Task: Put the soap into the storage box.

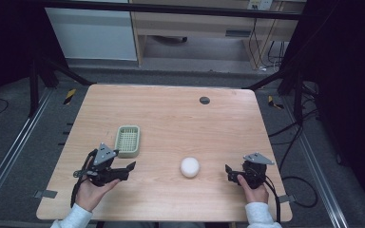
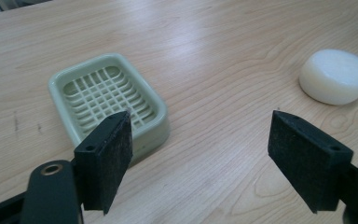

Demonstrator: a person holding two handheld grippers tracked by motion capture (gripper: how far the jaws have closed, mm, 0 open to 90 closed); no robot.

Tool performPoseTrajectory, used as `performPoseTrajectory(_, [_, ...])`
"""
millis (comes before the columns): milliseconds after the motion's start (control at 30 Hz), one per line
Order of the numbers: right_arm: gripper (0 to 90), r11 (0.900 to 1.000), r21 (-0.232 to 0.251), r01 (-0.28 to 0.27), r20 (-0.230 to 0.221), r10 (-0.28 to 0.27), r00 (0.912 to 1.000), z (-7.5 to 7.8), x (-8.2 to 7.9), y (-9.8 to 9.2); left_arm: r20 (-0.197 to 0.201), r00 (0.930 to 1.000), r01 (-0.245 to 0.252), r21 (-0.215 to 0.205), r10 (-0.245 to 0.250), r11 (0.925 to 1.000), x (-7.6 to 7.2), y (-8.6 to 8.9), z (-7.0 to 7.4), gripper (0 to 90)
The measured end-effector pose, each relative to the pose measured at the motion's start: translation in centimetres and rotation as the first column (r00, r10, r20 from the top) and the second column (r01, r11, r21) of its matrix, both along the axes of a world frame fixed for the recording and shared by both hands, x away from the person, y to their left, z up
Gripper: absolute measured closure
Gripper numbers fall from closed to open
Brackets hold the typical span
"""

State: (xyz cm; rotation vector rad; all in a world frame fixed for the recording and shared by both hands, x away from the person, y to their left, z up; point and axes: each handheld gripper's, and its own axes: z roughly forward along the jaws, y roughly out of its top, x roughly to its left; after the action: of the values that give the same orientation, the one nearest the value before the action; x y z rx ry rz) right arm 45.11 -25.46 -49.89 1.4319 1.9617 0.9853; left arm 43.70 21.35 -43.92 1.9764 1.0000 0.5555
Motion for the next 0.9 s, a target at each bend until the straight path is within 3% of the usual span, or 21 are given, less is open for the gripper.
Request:
performPoseTrajectory(367, [4.7, 1.000, 0.005, 0.000, -0.007, 0.000, 1.0000, -0.1, 0.0, 0.1, -0.002, 0.9988, 0.049, 0.023, -0.049, 0.9985, 0.4, -2.0, 0.0, 21.2])
performPoseTrajectory(900, [4.6, 1.000, 0.004, -0.001, -0.006, 0.001, 1.0000, -0.2, 0.0, 0.1, 0.003, 0.9948, 0.102, 0.011, -0.102, 0.9947, 0.8, -4.8, 0.6, 21.2])
